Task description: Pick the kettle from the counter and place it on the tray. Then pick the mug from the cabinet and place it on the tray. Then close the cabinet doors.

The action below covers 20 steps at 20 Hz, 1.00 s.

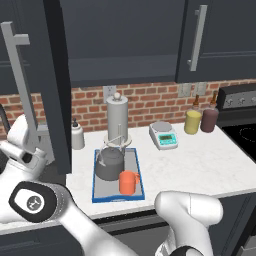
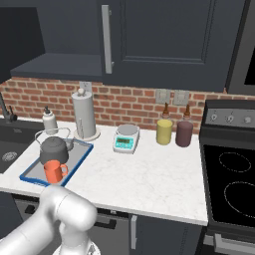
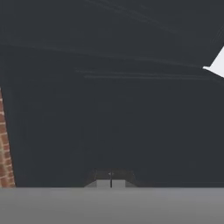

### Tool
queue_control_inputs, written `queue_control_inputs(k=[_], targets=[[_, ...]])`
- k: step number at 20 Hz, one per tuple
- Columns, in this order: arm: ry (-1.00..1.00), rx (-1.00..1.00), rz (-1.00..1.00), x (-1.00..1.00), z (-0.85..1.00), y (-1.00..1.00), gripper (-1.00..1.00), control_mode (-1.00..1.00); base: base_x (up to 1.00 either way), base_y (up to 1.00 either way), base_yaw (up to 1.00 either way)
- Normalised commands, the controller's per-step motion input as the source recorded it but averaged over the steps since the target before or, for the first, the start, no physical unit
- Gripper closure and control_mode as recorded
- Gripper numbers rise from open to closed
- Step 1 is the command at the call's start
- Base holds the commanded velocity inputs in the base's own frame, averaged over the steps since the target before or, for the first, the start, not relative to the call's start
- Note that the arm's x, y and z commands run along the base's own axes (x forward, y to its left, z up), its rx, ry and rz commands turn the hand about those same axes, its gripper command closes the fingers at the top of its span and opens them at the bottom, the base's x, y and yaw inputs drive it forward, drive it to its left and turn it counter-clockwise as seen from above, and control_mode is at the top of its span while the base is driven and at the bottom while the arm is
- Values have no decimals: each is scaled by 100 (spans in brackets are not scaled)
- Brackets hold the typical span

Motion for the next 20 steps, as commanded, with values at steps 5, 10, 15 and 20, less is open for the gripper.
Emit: queue_control_inputs(k=[5, 10, 15, 20], targets=[[-4, 8, 0, 0, 28, -53, 100, -100, 0, 0, 0], [-2, 8, 0, 0, 28, -55, 100, -100, 0, 0, 0], [-1, 8, 0, 0, 24, -58, 100, -100, 0, 0, 0], [0, 9, 0, 1, 22, -62, 100, -100, 0, 0, 0]])
